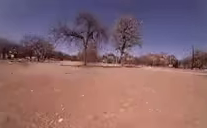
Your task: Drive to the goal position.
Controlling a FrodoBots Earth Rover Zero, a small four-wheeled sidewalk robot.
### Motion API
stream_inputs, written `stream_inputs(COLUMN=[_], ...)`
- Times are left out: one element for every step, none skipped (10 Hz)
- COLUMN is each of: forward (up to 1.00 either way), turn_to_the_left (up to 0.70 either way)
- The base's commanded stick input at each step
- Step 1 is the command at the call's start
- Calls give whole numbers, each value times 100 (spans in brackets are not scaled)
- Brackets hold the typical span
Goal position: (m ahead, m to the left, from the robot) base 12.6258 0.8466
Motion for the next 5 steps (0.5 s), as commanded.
stream_inputs(forward=[100,100,100,100,100], turn_to_the_left=[0,0,0,0,0])
